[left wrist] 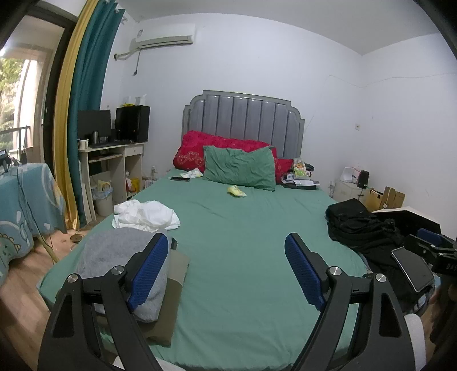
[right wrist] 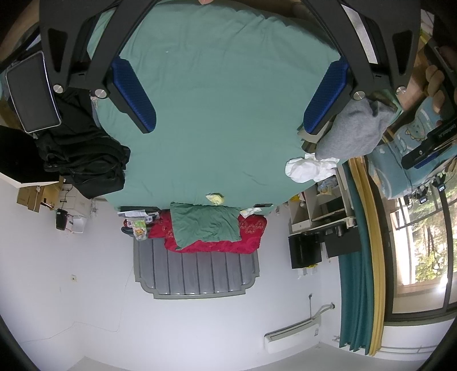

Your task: Fold large clothes

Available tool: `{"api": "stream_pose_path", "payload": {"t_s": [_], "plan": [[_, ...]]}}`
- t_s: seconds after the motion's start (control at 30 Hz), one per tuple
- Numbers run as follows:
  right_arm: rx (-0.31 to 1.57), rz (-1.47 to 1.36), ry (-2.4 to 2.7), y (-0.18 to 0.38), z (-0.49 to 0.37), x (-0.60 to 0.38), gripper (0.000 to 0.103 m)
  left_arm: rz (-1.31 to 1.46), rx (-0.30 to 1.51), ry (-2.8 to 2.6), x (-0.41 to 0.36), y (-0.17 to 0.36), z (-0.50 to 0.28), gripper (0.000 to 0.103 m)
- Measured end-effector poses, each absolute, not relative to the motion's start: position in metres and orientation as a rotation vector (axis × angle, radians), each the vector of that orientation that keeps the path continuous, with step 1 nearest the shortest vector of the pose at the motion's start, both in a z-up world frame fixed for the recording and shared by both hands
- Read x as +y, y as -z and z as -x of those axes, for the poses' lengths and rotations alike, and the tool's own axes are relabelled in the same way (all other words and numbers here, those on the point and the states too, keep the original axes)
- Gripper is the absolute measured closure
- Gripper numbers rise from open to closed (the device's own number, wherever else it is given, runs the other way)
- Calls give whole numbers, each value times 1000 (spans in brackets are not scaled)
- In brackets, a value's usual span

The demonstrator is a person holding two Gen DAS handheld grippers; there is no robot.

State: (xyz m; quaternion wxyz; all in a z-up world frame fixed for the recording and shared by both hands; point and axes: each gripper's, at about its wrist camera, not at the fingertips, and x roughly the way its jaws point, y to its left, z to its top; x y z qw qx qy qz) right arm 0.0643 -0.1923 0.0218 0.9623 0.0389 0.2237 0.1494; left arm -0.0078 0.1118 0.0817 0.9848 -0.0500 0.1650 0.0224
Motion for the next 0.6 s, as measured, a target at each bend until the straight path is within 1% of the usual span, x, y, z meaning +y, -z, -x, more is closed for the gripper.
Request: {"api": "stream_pose_path", "payload": {"t_s": [0.6], "plan": [[453,-75,-311,-23,-65,-191,1,102,330,-44,112,-81,8,17]]}}
